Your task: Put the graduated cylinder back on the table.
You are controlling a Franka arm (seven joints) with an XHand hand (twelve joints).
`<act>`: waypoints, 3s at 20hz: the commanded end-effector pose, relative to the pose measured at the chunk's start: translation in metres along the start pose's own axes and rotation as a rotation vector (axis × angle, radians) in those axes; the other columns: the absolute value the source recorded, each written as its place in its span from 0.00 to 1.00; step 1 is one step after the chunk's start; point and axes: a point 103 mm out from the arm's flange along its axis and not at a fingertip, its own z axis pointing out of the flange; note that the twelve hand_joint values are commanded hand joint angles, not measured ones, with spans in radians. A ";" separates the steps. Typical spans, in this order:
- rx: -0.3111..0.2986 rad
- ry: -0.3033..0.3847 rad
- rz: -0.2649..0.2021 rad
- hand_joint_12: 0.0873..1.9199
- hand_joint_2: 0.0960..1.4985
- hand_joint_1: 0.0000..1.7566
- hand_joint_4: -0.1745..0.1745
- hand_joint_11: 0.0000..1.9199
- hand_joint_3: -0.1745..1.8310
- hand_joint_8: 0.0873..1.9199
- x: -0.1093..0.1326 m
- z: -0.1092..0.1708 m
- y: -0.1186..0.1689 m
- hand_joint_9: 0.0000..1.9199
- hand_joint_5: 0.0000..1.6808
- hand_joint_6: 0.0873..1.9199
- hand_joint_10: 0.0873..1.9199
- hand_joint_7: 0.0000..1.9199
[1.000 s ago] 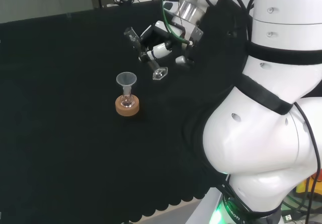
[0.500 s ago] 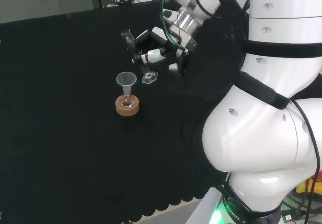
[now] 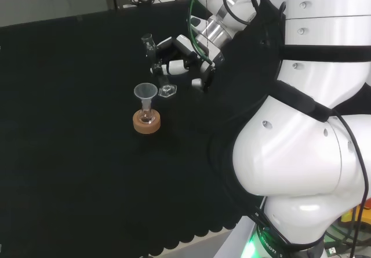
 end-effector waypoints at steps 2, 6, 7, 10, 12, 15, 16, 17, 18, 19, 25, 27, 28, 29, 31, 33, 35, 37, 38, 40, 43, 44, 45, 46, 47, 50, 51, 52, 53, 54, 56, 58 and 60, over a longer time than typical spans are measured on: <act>-0.009 0.008 0.007 0.25 0.66 0.75 0.00 0.72 0.00 0.00 -0.008 0.005 0.005 0.88 0.89 0.00 0.00 0.81; -0.008 0.011 0.021 0.25 0.66 0.75 0.00 0.71 0.00 0.00 -0.016 0.007 0.004 0.88 0.89 0.00 0.00 0.81; -0.012 0.011 0.023 0.25 0.66 0.75 0.00 0.71 0.00 0.00 -0.017 0.007 0.004 0.88 0.89 0.00 0.00 0.81; -0.040 0.025 0.017 0.25 0.66 0.75 0.00 0.71 0.00 0.00 -0.020 0.006 0.004 0.87 0.89 0.00 0.00 0.81; -0.070 0.047 0.009 0.26 0.66 0.75 0.00 0.71 0.00 0.00 -0.020 0.006 0.005 0.87 0.89 0.00 0.00 0.81; -0.085 0.059 0.003 0.26 0.66 0.75 0.00 0.70 0.00 0.00 -0.021 0.006 0.006 0.86 0.89 0.00 0.00 0.81; -0.092 0.063 0.000 0.26 0.66 0.75 0.00 0.69 0.00 0.00 -0.022 0.006 0.006 0.85 0.89 0.00 0.00 0.81; -0.099 0.065 -0.001 0.27 0.66 0.75 0.00 0.69 0.00 0.00 -0.023 0.006 0.005 0.85 0.89 0.00 0.00 0.81; -0.103 0.066 -0.002 0.28 0.66 0.75 0.00 0.68 0.00 0.00 -0.023 0.007 0.005 0.85 0.89 0.00 0.00 0.81; -0.108 0.066 -0.004 0.28 0.66 0.75 0.00 0.68 0.00 0.00 -0.024 0.007 0.005 0.85 0.89 0.00 0.00 0.81; -0.126 0.065 -0.004 0.29 0.66 0.75 0.00 0.67 0.00 0.00 -0.027 0.010 0.003 0.84 0.89 0.00 0.00 0.81; -0.133 0.056 -0.004 0.29 0.66 0.75 0.00 0.67 0.00 0.00 -0.028 0.010 0.003 0.84 0.89 0.00 0.00 0.81; -0.135 0.054 -0.002 0.29 0.66 0.75 0.00 0.67 0.00 0.00 -0.029 0.010 0.003 0.84 0.89 0.00 0.00 0.81; -0.137 0.052 -0.001 0.29 0.66 0.75 0.00 0.66 0.00 0.00 -0.030 0.010 0.003 0.84 0.89 0.00 0.00 0.81; -0.139 0.046 0.000 0.29 0.66 0.75 0.00 0.66 0.00 0.00 -0.032 0.010 0.003 0.84 0.89 0.00 0.00 0.81; -0.143 0.045 -0.002 0.30 0.66 0.75 0.00 0.66 0.00 0.00 -0.033 0.011 0.003 0.83 0.89 0.00 0.00 0.81; -0.146 0.047 -0.005 0.30 0.66 0.75 0.00 0.66 0.00 0.00 -0.035 0.011 0.003 0.83 0.89 0.00 0.00 0.81; -0.152 0.049 -0.008 0.30 0.66 0.75 0.00 0.66 0.00 0.00 -0.036 0.011 0.003 0.83 0.89 0.00 0.00 0.81; -0.158 0.049 -0.007 0.30 0.66 0.75 0.00 0.66 0.00 0.00 -0.037 0.012 0.003 0.83 0.89 0.00 0.00 0.81; -0.163 0.051 -0.007 0.30 0.66 0.75 0.00 0.66 0.00 0.00 -0.038 0.013 0.003 0.83 0.89 0.00 0.00 0.81; -0.171 0.056 -0.008 0.30 0.66 0.75 0.00 0.66 0.00 0.00 -0.040 0.015 0.002 0.83 0.89 0.00 0.00 0.81; -0.172 0.058 -0.007 0.30 0.66 0.75 0.00 0.66 0.00 0.00 -0.041 0.015 0.001 0.83 0.89 0.00 0.00 0.81; -0.174 0.059 -0.007 0.31 0.66 0.75 0.00 0.66 0.00 0.00 -0.041 0.016 0.001 0.83 0.89 0.00 0.00 0.81; -0.172 0.060 -0.008 0.31 0.66 0.75 0.00 0.66 0.00 0.00 -0.041 0.016 0.001 0.83 0.89 0.00 0.00 0.81; -0.171 0.058 -0.009 0.31 0.66 0.75 0.00 0.66 0.01 0.00 -0.041 0.016 0.000 0.83 0.89 0.00 0.00 0.81; -0.168 0.059 -0.007 0.31 0.66 0.75 0.00 0.66 0.01 0.00 -0.042 0.018 -0.001 0.82 0.89 0.00 0.00 0.81; -0.168 0.060 -0.006 0.31 0.66 0.75 0.00 0.66 0.01 0.00 -0.042 0.018 -0.001 0.82 0.88 0.00 0.00 0.81; -0.168 0.057 -0.005 0.31 0.66 0.75 0.00 0.66 0.01 0.00 -0.042 0.019 -0.002 0.82 0.88 0.00 0.00 0.81; -0.167 0.054 -0.004 0.31 0.66 0.75 0.00 0.65 0.01 0.00 -0.042 0.019 -0.002 0.82 0.88 0.00 0.00 0.81; -0.168 0.052 -0.001 0.31 0.66 0.75 0.00 0.65 0.01 0.00 -0.043 0.020 -0.002 0.82 0.88 0.00 0.00 0.81; -0.169 0.049 0.000 0.31 0.66 0.75 0.00 0.65 0.01 0.00 -0.043 0.020 -0.003 0.82 0.88 0.00 0.00 0.81; -0.170 0.046 -0.001 0.32 0.65 0.75 0.00 0.65 0.02 0.00 -0.043 0.020 -0.003 0.82 0.88 0.00 0.00 0.81; -0.173 0.048 0.000 0.34 0.64 0.77 0.00 0.64 0.05 0.10 -0.043 0.019 -0.003 0.80 0.83 0.08 0.00 0.75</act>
